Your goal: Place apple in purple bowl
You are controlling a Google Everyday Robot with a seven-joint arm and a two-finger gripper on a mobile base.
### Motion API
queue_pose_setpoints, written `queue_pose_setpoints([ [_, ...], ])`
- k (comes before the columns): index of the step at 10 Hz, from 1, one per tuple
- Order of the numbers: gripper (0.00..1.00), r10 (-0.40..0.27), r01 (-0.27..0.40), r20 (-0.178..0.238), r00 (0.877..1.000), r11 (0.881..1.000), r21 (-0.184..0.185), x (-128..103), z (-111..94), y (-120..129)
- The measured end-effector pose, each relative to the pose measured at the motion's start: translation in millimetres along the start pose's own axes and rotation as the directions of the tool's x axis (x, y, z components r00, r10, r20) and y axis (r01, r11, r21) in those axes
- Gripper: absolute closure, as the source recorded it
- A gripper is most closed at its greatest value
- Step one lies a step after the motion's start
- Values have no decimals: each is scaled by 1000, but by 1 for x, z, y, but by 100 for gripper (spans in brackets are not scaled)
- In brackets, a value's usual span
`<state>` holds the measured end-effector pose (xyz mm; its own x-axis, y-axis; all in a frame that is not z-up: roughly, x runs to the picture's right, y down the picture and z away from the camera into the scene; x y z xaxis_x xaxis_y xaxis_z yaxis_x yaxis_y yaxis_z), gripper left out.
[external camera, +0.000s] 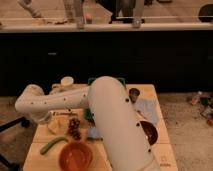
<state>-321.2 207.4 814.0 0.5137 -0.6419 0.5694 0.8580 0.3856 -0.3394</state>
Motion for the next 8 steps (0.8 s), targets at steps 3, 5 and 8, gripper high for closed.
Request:
queue_pose_setpoints([
  [3,41,-11,11,12,1000,1000,-10,4,8,2],
  [5,59,-20,21,15,1000,1000,-10,5,8,3],
  [8,88,-37,37,10,999,999,-2,3,5,4],
])
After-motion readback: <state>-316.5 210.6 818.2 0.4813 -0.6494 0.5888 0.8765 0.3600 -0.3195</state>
